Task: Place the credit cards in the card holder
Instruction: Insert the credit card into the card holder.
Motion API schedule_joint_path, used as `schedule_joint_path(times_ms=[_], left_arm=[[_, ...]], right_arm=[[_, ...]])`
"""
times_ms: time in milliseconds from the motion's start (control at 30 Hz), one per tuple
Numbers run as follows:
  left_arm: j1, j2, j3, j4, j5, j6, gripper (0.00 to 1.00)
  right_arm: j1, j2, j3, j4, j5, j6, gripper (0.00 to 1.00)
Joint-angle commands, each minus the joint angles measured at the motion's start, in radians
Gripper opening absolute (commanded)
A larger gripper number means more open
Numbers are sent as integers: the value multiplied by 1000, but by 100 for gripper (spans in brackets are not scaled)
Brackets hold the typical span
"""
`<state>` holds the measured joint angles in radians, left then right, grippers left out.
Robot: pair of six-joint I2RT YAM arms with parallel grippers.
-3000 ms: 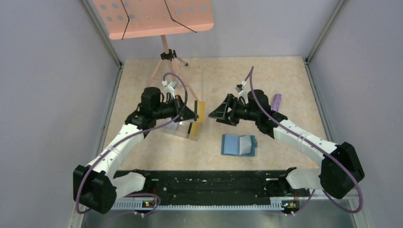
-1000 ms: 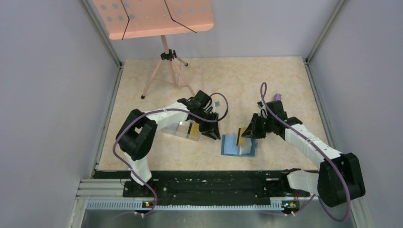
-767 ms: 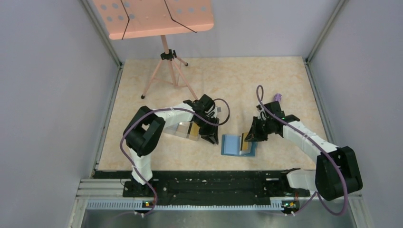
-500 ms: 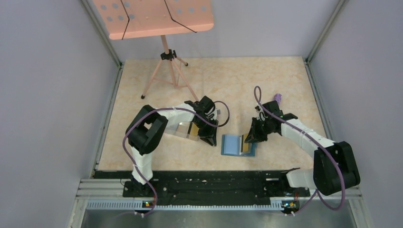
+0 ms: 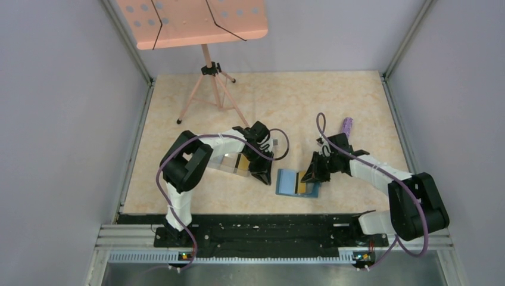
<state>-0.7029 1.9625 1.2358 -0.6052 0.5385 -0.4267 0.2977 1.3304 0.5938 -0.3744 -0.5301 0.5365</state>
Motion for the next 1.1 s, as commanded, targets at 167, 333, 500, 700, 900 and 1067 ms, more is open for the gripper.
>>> schedule_joint_path(times_ms=[167,333,500,700,900,1067], left_arm=[[-6,49,10,-22,-9,32,22],[-9,47,4,-18,-14,28,21],[-12,40,-6,-12,-24,18,20],[-21,38,-21,-11,-37,13,19],[-27,36,-31,-12,-50,7,17],[-33,27,-39,-16,-60,5,16]], right_arm=[[-7,35,-40,118,-40,-1,0],[-5,71,-57,192,-85,22,0],[-6,64,-68,182,-75,7,0],[-5,38,-58,114,-47,-29,0],[-6,-27,-25,23,45,-48,0],[-6,-64,-19,-17,82,-54,0]])
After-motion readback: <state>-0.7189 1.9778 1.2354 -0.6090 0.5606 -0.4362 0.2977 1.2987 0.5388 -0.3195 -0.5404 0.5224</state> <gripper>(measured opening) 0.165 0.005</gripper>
